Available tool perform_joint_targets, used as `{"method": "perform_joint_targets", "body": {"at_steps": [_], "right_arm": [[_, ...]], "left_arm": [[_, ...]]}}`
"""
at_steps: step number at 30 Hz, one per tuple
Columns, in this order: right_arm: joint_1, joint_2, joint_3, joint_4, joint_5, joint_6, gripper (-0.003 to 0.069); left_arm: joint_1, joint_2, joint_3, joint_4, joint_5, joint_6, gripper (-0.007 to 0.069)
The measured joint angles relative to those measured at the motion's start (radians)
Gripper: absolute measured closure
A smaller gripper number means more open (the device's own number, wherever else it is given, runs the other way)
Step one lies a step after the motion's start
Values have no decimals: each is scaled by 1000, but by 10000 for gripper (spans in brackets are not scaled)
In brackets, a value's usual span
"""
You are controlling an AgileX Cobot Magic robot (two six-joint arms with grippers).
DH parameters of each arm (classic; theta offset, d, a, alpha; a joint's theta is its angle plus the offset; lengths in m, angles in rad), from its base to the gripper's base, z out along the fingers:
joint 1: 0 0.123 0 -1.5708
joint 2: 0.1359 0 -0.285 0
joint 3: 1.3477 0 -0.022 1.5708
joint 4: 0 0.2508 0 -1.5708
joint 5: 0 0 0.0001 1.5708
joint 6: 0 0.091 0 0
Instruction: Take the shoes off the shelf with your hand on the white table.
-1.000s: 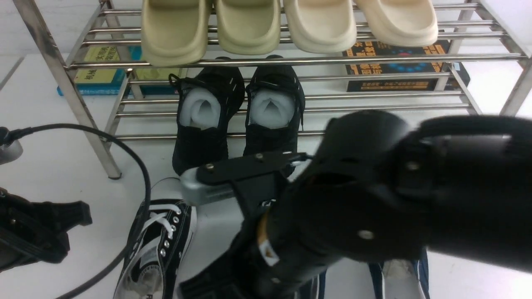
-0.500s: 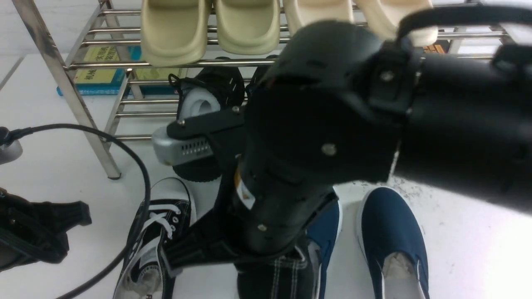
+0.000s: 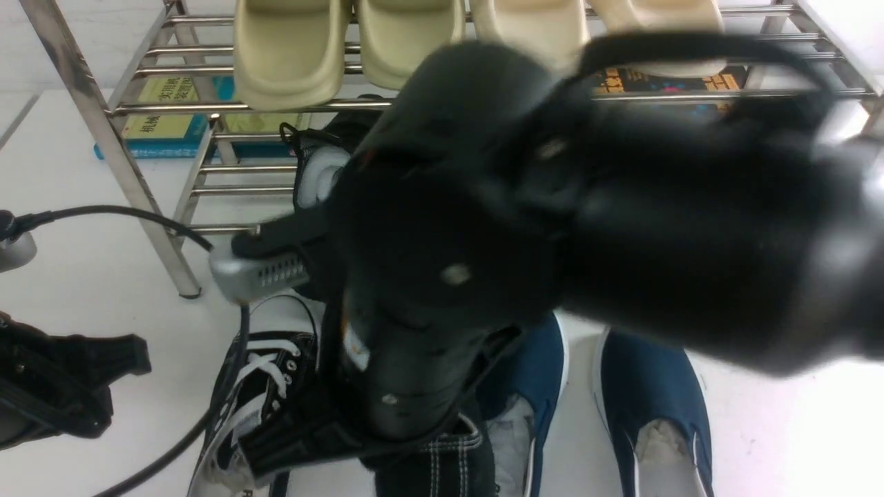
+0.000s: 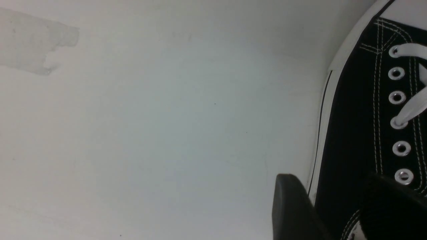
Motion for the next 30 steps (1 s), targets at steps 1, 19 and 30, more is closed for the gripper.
{"method": "perform_joint_targets", "body": {"at_steps": [1,19,30], "right_arm": [[0,23,0,-1,-6,5,629],[5,187,-6,-150,-238,194,600],[-53,185,-63,-160,-237,218,577]], "left_arm": [[0,0,0,0,0,0,308],[0,0,0,21,-9,-1,308],[0,0,-140,104,121,-1,308]]}}
